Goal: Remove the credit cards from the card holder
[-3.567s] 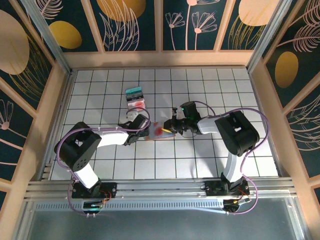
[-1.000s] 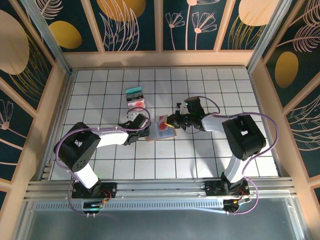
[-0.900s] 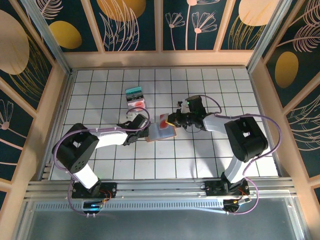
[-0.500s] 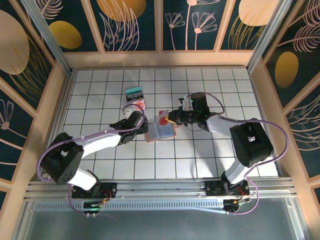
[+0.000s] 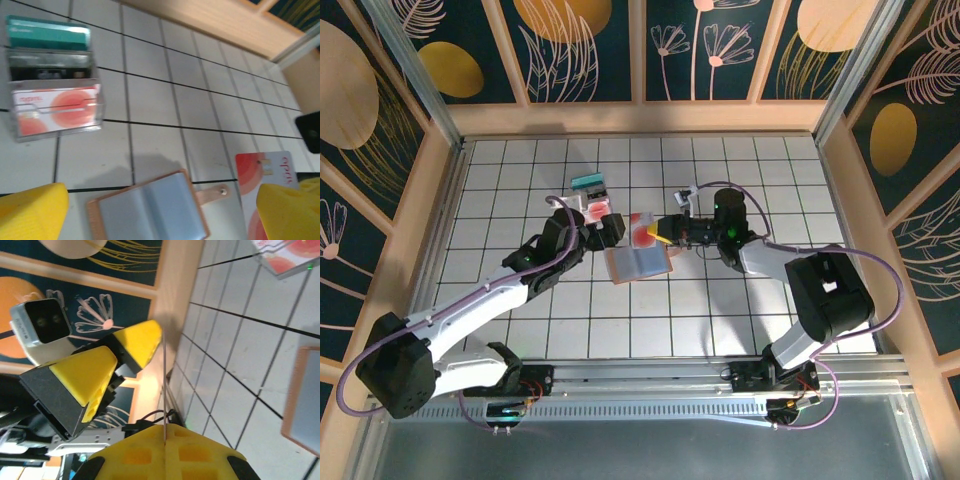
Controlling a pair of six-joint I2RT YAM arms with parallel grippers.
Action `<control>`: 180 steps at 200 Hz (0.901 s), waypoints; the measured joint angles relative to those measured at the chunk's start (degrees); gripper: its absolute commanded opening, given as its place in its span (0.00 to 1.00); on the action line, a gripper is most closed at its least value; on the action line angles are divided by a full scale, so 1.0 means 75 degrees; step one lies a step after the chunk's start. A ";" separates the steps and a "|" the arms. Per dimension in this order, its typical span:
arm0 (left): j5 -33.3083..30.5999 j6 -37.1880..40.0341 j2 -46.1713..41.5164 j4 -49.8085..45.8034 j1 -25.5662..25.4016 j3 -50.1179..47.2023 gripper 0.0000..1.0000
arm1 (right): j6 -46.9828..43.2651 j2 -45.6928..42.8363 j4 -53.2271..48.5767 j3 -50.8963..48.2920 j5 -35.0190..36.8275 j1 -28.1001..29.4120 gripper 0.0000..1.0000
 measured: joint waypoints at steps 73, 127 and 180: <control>0.1763 0.0012 0.0067 0.1160 0.0006 0.0000 0.70 | 0.2419 0.0399 0.3812 -0.0283 -0.0525 0.0015 0.00; 0.2521 -0.0064 0.0332 0.1810 0.0006 0.0000 0.42 | 0.2955 0.0691 0.4558 -0.0297 -0.0560 0.0058 0.00; 0.2943 -0.0216 0.0460 0.2288 0.0020 0.0015 0.00 | 0.2935 0.0726 0.4470 -0.0297 -0.0498 0.0061 0.00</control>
